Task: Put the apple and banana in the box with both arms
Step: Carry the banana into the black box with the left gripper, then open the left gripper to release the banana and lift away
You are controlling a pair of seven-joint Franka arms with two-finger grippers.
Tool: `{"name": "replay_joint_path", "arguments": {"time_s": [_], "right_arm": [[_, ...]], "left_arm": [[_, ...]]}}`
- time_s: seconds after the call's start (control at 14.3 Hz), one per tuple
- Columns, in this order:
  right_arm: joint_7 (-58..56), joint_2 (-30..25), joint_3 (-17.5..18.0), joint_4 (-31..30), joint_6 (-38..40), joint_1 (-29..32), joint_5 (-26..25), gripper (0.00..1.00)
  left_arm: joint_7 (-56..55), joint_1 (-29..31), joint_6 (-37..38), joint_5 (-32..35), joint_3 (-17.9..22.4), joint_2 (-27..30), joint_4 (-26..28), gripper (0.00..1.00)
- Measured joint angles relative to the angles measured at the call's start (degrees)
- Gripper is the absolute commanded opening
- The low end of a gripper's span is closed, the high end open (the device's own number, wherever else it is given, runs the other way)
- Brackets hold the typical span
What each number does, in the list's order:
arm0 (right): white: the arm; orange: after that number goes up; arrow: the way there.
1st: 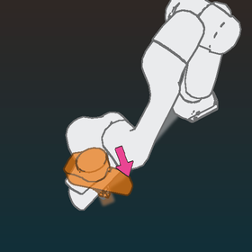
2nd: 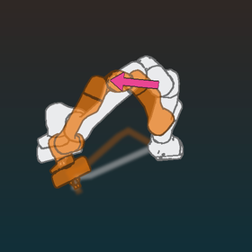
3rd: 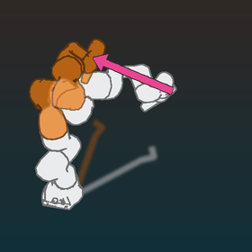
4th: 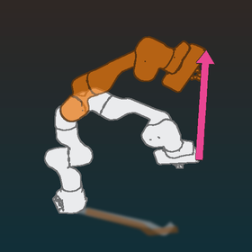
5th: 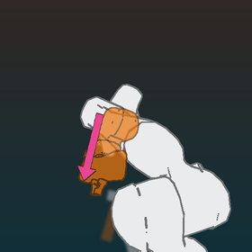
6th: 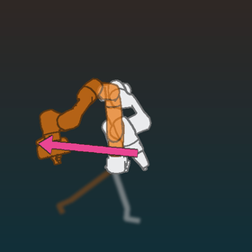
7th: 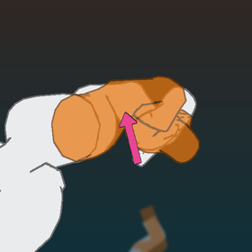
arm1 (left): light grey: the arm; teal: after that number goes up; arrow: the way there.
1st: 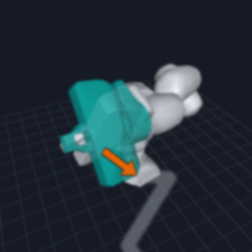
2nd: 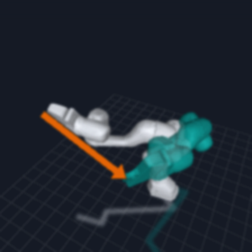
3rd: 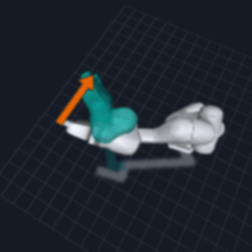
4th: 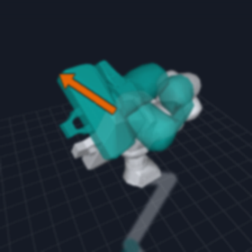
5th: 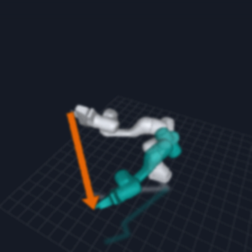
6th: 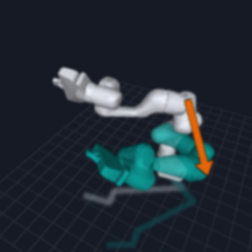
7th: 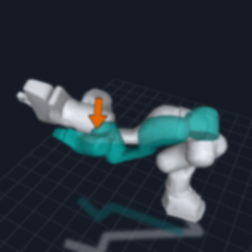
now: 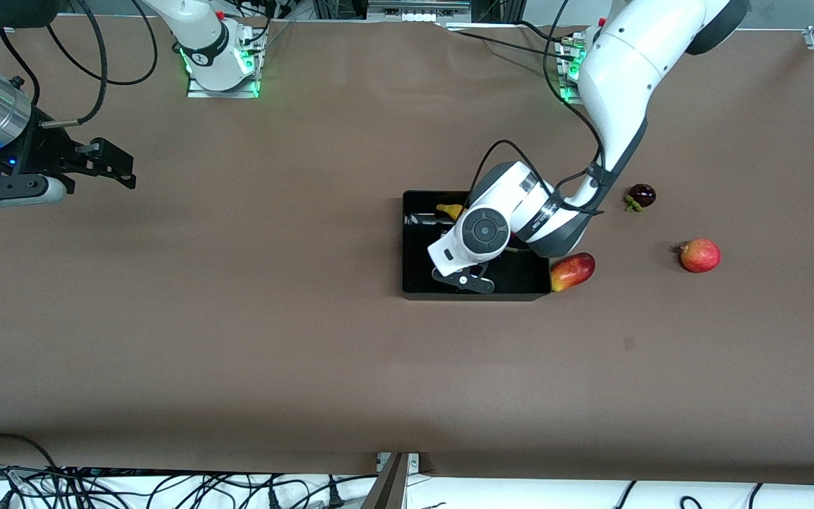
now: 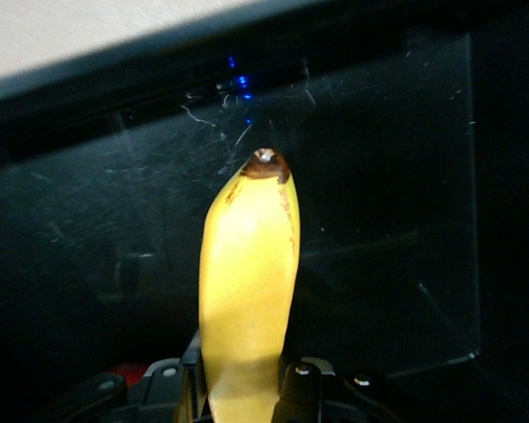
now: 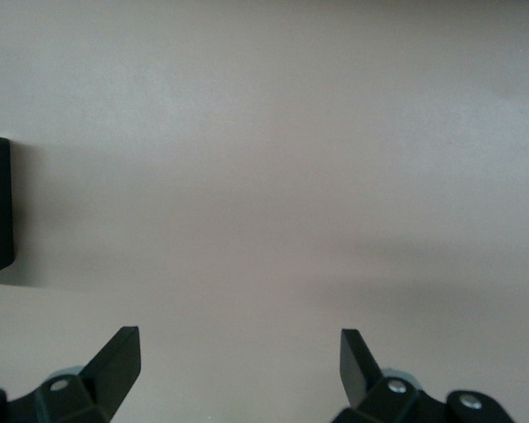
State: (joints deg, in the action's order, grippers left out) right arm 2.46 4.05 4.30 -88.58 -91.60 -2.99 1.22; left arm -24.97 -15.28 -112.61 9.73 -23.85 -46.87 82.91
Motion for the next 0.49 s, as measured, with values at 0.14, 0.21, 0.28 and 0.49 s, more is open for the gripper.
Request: {"name": "replay_joint_path", "arguments": {"time_s": [0.14,0.21,0.28,0.49], "right_arm": [[0.0,0.0,0.0,0.0,0.0,0.0,0.0,1.0],[0.0,0.0,0.0,0.0,0.0,0.0,0.0,1.0],[0.0,0.0,0.0,0.0,0.0,0.0,0.0,1.0],[0.0,0.01,0.01,0.01,-0.01,0.0,0.0,1.0]], "left_arm": [[0.0,-0.15,-1.86,0.08,-0.01,-1.5,0.01,1.0],[0.0,-0.12,-1.99,0.1,-0.01,-1.61,-0.03,1.0],[0.0,-0.07,-1.91,0.12,-0.02,-1.46,-0.3,1.0],[-0.17,0.51,0.8,0.12,-0.09,1.82,-2.55,1.0]]}}
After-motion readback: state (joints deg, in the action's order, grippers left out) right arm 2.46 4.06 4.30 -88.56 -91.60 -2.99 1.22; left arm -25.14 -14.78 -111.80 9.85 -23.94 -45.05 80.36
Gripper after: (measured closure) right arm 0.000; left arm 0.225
